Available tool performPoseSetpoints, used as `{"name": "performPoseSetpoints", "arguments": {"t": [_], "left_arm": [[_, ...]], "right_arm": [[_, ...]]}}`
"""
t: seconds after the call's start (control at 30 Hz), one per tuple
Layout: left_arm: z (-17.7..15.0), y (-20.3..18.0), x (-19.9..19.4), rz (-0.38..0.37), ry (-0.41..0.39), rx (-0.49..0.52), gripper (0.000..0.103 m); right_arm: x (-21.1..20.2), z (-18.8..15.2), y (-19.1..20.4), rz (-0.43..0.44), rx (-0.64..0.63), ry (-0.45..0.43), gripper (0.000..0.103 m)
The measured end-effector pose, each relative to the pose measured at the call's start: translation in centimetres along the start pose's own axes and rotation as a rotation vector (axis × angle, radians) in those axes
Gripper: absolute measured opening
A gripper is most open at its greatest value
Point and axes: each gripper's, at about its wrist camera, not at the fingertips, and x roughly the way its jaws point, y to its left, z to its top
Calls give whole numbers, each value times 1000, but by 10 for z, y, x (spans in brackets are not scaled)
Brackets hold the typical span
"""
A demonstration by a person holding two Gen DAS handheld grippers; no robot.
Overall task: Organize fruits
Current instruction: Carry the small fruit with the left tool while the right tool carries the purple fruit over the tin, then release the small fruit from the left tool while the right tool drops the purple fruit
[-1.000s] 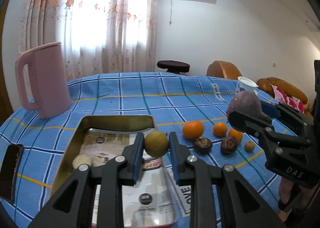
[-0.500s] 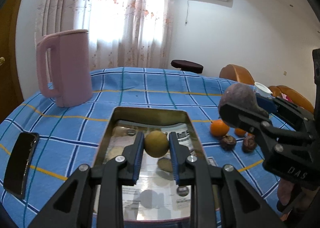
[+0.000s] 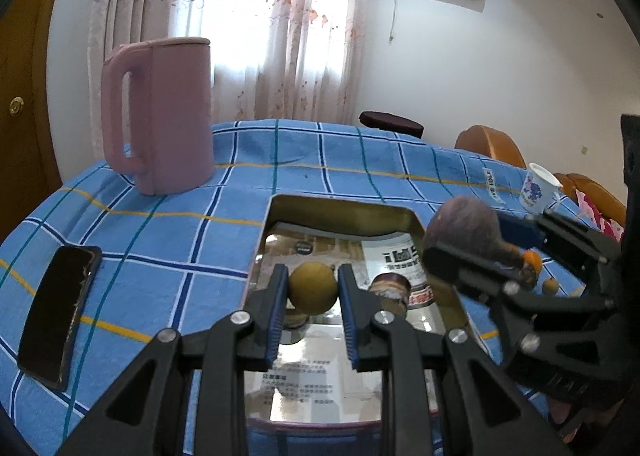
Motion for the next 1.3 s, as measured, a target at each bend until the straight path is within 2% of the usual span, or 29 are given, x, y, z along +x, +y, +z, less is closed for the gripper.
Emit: {"name": "performPoseSetpoints", "arguments": {"t": [0.4,0.77,0.83,0.9,0.93,1.0,1.17,1.3], "left_arm": [[-9,6,10,11,54,3,26],[-13,6,10,25,70,3,28],[-13,6,7,27,63,-2,35],[-11,6,0,30,41,-18,52],[-10,5,-3,21,31,-23,56],[-7,-2,-14,34,-14,-16,78],[1,-37,-26,-38,-63,33,84],[4,-75,-21,-113,-61,75,90]], "right_arm": [[23,-14,14,56,-40,109,54],[27,-15,15,111,-36,136,56],[21,-15,15,92,-38,117,58],[12,-13,13,81,-32,89,63],[8,-12,10,80,-26,77,64],[-4,-12,3,72,-15,57,65],[-44,-24,-36,-40,22,46,65],[-73,-48,-92,-168,125,69,65]]}}
